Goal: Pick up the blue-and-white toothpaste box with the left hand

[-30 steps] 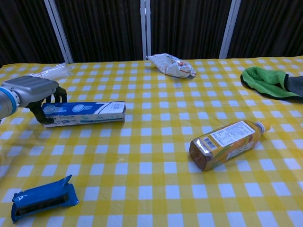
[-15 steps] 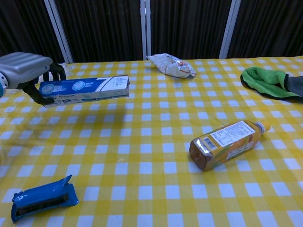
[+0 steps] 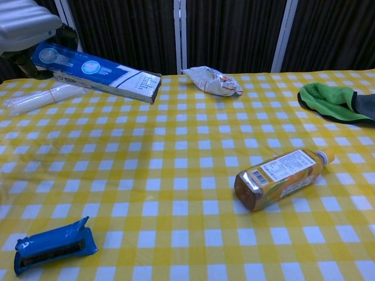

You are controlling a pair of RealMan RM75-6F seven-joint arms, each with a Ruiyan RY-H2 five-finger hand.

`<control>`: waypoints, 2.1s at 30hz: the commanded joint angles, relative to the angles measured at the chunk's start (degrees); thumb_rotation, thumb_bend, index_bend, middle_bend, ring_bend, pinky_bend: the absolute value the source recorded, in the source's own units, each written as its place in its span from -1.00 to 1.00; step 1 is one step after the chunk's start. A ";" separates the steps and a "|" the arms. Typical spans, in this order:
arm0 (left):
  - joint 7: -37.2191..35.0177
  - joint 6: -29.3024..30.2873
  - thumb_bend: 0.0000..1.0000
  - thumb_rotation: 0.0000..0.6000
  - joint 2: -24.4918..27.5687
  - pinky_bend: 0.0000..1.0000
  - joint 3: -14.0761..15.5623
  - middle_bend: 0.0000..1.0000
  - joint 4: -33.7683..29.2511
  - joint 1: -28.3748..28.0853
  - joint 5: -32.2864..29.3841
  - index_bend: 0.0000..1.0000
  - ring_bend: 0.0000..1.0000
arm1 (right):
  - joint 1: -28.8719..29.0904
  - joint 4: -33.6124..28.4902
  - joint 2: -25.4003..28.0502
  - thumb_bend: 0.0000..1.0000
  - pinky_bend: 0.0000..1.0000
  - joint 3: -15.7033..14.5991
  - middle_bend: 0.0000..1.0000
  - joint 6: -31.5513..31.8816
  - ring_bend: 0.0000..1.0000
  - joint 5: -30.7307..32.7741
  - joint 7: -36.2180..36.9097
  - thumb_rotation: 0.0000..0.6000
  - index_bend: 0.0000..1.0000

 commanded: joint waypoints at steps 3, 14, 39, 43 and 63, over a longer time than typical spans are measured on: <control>11.22 2.23 -0.10 1.00 5.10 -0.22 0.37 -0.39 -4.56 -2.82 3.80 0.00 -0.31 | -0.16 -0.25 0.37 -0.83 -1.00 0.05 -1.00 0.41 -1.00 -0.21 0.53 1.00 -1.00; 23.40 2.17 -0.10 1.00 9.78 -0.24 1.39 -0.41 -6.03 -6.32 12.09 -0.07 -0.35 | -0.24 -0.42 0.56 -0.83 -1.00 0.00 -1.00 0.61 -1.00 -0.48 0.77 1.00 -1.00; 10.95 4.72 -0.11 1.00 8.98 -0.25 1.97 -0.43 -14.09 0.58 2.08 -0.09 -0.36 | -0.35 -0.73 0.42 -0.83 -1.00 -0.24 -1.00 0.85 -1.00 -1.08 -0.23 1.00 -1.00; 3.74 3.87 -0.15 1.00 6.14 -0.30 3.23 -0.56 -14.03 2.87 -1.03 -0.23 -0.48 | -0.37 -0.77 0.34 -0.83 -1.00 -0.24 -1.00 0.84 -1.00 -1.04 -0.45 1.00 -1.00; -15.61 5.98 -0.50 1.00 -2.10 -0.92 8.15 -1.00 -7.60 10.35 2.68 -0.83 -1.00 | -0.30 -0.41 -0.36 -0.83 -1.00 -0.31 -1.00 0.68 -1.00 -1.07 -2.10 1.00 -1.00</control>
